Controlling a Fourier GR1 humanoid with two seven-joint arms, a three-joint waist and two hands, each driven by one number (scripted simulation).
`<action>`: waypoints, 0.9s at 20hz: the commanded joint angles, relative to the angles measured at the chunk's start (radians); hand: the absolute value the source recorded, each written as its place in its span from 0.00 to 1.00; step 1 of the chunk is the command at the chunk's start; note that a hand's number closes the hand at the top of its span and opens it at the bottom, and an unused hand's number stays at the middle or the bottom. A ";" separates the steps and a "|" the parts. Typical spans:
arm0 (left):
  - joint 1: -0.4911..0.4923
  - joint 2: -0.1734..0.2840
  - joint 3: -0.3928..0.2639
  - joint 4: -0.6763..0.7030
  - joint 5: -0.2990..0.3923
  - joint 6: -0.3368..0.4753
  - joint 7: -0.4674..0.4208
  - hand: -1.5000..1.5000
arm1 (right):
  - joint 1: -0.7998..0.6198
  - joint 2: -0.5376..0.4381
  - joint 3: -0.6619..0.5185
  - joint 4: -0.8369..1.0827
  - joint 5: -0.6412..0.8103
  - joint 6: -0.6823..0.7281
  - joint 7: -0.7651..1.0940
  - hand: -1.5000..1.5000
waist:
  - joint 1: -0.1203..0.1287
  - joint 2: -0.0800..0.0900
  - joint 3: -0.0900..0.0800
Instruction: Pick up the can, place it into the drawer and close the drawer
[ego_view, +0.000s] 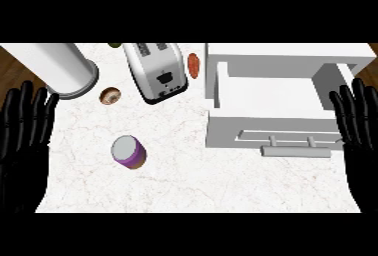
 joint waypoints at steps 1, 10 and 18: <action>0.025 0.041 0.042 -0.007 0.084 -0.081 -0.049 0.00 | -0.013 0.018 0.033 -0.062 0.009 -0.010 0.061 0.00 | -0.020 0.029 -0.003; 0.058 0.234 0.010 0.106 0.273 -0.350 0.150 0.00 | 0.080 0.034 -0.073 -0.022 -0.003 -0.104 0.228 0.00 | -0.034 0.030 -0.003; 0.106 0.283 0.144 0.043 0.430 -0.457 0.224 0.00 | 0.184 0.001 -0.213 0.018 -0.145 -0.009 0.128 0.00 | -0.023 0.030 -0.002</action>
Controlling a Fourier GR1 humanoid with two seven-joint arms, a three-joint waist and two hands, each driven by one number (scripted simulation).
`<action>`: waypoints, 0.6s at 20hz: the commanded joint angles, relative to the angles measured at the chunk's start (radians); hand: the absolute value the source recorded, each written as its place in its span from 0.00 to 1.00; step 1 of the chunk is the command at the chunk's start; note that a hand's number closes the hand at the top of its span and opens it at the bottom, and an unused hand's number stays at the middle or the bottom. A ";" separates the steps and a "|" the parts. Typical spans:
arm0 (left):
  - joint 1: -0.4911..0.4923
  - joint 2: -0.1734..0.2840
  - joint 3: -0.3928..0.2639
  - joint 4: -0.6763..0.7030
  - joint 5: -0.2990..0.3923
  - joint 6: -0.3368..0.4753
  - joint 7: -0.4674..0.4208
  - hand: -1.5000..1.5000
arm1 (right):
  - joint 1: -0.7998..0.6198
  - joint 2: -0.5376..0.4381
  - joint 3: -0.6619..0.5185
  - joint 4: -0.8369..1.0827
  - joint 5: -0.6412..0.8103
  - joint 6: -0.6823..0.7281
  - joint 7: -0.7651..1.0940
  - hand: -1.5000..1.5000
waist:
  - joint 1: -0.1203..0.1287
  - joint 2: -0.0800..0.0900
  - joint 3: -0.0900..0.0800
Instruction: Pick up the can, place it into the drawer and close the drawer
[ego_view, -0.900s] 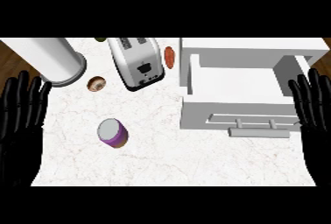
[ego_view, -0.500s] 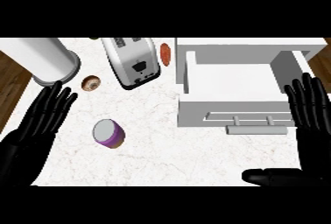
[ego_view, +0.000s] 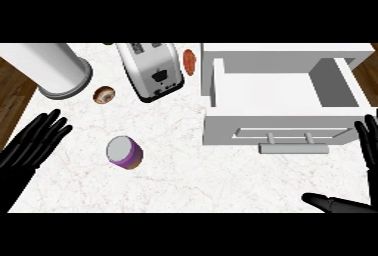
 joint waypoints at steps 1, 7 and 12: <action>0.010 0.047 0.082 -0.020 0.077 -0.052 0.052 0.00 | 0.095 -0.014 -0.056 0.011 -0.057 0.072 -0.073 0.00 | 0.000 0.000 0.000; 0.057 0.065 0.165 -0.102 0.225 -0.077 0.142 0.00 | 0.147 -0.058 -0.178 -0.066 -0.169 0.145 -0.024 0.00 | 0.001 -0.001 0.000; 0.088 0.029 0.195 -0.093 0.292 -0.064 0.195 0.00 | 0.162 -0.028 -0.177 -0.014 -0.151 0.191 -0.079 0.00 | 0.002 0.000 0.000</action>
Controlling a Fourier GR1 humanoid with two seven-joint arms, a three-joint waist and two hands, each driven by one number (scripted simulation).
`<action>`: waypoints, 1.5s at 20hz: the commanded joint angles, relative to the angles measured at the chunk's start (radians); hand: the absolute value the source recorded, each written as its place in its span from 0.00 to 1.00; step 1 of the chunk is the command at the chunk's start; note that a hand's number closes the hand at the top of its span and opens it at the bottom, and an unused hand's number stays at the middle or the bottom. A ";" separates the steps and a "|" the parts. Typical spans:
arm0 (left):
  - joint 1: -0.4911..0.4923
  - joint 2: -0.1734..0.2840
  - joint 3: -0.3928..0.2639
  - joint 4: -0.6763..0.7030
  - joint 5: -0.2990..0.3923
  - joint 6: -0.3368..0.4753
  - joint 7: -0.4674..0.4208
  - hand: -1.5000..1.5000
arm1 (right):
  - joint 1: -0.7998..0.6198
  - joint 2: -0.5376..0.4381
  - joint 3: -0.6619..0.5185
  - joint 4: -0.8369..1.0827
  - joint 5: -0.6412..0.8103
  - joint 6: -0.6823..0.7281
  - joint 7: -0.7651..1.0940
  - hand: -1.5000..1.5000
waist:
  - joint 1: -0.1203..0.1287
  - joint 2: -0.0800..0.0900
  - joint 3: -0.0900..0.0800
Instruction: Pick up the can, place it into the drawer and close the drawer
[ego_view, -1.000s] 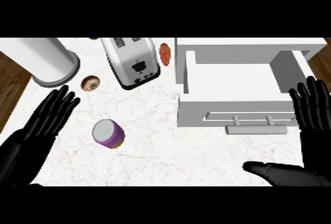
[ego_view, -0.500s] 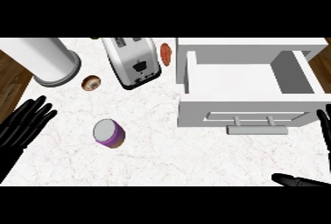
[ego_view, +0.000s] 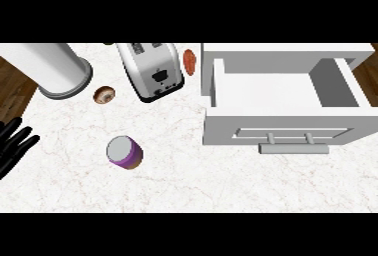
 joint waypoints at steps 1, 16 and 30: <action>0.031 0.022 0.085 0.069 0.130 -0.044 0.022 0.00 | 0.082 0.021 -0.021 -0.047 -0.025 0.040 -0.012 0.00 | -0.002 0.000 0.000; -0.163 -0.102 -0.073 0.208 0.059 0.108 0.152 0.00 | 0.116 0.034 -0.158 -0.029 -0.109 0.175 -0.048 0.00 | -0.006 0.001 0.000; -0.174 -0.214 -0.165 0.438 -0.220 0.051 -0.078 0.00 | 0.113 -0.006 -0.311 0.043 -0.228 0.310 -0.025 0.00 | -0.005 0.002 0.000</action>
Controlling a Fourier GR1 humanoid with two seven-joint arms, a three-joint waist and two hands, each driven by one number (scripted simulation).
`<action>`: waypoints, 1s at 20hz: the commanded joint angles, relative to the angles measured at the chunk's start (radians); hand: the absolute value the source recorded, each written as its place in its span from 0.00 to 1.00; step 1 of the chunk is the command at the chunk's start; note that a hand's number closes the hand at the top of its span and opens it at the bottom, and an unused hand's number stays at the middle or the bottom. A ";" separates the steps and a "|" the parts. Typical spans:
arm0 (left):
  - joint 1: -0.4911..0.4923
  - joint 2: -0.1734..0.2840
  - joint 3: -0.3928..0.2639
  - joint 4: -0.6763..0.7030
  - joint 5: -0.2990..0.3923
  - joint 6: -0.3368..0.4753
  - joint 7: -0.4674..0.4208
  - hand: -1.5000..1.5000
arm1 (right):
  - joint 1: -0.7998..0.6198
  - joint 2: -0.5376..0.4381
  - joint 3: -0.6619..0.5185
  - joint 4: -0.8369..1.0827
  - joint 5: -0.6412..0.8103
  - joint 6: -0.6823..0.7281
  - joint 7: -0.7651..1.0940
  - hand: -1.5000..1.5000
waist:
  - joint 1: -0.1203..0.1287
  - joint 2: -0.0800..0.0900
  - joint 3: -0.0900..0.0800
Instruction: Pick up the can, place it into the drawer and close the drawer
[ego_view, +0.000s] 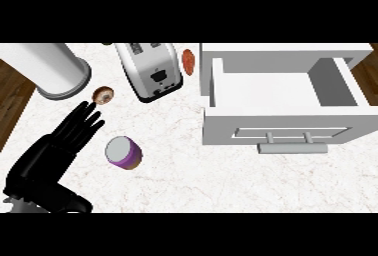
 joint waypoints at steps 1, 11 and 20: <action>0.039 -0.033 -0.036 0.032 -0.078 -0.018 -0.059 0.00 | 0.023 0.063 0.021 -0.067 0.030 0.012 0.027 0.00 | 0.002 0.000 0.000; -0.053 -0.061 -0.002 0.375 -0.261 -0.008 -0.346 0.00 | 0.050 0.069 -0.068 -0.032 -0.003 0.122 -0.024 0.00 | -0.004 0.001 0.000; -0.092 0.003 0.063 0.572 -0.286 -0.038 -0.469 0.00 | -0.021 0.086 -0.087 -0.013 0.020 0.123 0.014 0.00 | 0.003 0.000 0.000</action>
